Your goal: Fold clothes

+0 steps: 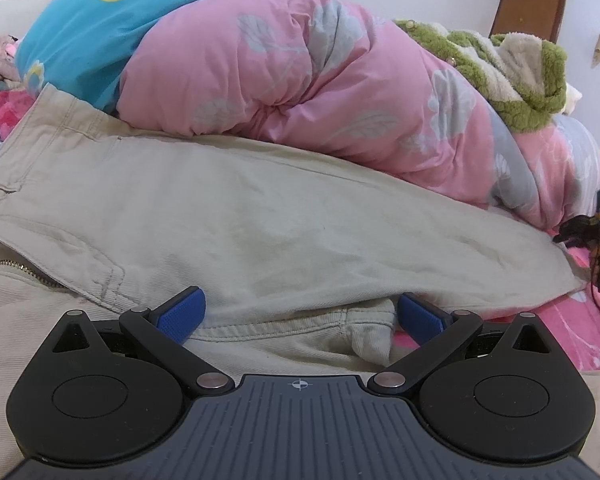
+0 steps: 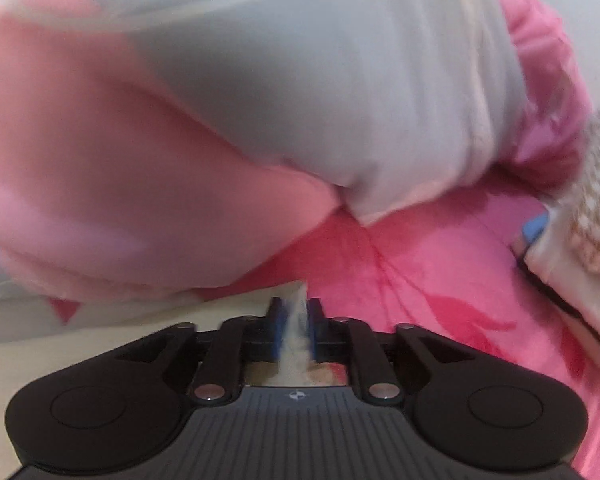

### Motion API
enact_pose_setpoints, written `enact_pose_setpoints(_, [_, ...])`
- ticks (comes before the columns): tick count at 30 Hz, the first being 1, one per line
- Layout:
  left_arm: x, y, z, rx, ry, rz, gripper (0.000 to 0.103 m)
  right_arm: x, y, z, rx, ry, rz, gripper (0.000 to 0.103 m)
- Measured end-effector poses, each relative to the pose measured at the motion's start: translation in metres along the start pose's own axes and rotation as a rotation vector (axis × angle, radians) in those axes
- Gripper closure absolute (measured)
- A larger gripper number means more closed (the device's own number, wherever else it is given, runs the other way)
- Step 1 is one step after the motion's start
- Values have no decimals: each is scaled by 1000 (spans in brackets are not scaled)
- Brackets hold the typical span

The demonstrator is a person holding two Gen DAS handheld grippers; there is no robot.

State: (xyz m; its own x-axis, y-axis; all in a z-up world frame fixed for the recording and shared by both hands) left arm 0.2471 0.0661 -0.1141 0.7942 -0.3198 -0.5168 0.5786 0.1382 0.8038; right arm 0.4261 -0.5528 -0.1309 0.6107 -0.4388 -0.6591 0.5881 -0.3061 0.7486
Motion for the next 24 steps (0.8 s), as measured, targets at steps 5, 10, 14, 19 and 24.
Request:
enact_pose_setpoints(5, [0,0,-1,2,0,-1,0,-17,9,44,178,2,1,52])
enact_pose_setpoints(10, [1,0,0,4,3,0,0,-63,-3,39,191,283,-107,53])
enact_pose_setpoints(14, [1,0,-1,1,0,1,0,-99,-24,2,161,376,-150,56])
enact_pose_setpoints(19, [0,0,-1,-3,-3,2,0,-94,-48,52,473,250,-207,54])
enact_pose_setpoints(24, [-1,0,-2,-14,-11,6,0,-58,-55,61,661,373,-285,86])
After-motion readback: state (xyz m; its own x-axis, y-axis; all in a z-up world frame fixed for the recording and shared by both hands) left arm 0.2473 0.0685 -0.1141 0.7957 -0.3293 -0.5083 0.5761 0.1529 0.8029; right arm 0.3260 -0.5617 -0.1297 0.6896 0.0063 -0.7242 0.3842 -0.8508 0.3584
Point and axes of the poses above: each gripper's, at about its wrist camera, not at the fingertips, and x roughly the way its jaws point, z to its right, y to its top, the point moved 4 cm from there along x, roughly the way its jaws point, and after that the axes turned 2 degrees about -y, right-handed, at the moved point
